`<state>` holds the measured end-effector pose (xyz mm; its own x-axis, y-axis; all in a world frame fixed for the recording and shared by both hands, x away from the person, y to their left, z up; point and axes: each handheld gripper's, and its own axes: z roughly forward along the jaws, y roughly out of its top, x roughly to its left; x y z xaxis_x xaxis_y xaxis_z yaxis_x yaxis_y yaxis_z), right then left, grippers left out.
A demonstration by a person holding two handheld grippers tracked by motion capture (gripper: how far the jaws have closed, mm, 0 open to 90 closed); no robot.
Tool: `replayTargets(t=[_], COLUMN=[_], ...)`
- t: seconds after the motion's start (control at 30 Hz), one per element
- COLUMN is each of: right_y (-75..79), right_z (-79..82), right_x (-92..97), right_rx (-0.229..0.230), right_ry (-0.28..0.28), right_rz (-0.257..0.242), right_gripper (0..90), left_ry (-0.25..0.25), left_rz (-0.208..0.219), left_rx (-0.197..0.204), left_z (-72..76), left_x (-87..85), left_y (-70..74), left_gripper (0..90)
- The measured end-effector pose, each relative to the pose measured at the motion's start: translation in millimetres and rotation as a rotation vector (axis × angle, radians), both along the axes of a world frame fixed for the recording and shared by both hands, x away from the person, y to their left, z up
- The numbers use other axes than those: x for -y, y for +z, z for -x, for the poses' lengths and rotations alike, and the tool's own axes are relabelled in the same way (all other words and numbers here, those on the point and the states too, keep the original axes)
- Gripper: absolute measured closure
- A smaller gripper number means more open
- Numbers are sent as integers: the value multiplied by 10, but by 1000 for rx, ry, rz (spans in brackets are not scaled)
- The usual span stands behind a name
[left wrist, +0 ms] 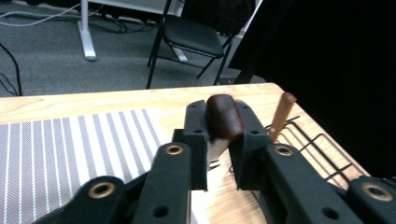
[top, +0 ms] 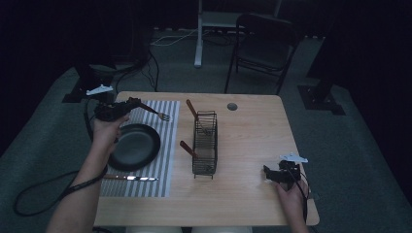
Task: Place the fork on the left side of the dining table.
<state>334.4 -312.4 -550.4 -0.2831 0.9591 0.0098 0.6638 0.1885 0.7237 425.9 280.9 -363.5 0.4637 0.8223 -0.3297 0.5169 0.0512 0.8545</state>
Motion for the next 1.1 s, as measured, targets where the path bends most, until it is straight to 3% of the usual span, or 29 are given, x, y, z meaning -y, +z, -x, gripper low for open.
replayTargets(t=[0.1, 0.3, 0.67, 0.83, 0.93, 1.0, 1.1], right_y=[0, 0, 0, 0, 0, 0, 1], right_z=[0, 0, 0, 0, 0, 6, 10], right_x=[0, 0, 0, 0, 0, -3, -4], right_rx=[0, 0, 1, 0, 1, 0, 0], right_ry=[0, 0, 0, 0, 0, -5, -6], right_rz=[0, 1, 1, 1, 1, 0, 0], right_gripper=[135, 135, 135, 135, 135, 136, 137], left_ry=[26, 82, 157, 169, 179, 185, 192], left_rz=[-24, 26, 24, 81, 96, 80, 153], left_rx=[-14, -56, -138, -177, -193, -197, -214], left_z=[-53, -192, -464, -560, -609, -628, -651], left_x=[-31, -172, -334, -415, -460, -480, -540], left_y=[-69, -233, -490, -604, -668, -705, -785], left_gripper=[808, 809, 808, 808, 807, 808, 807])
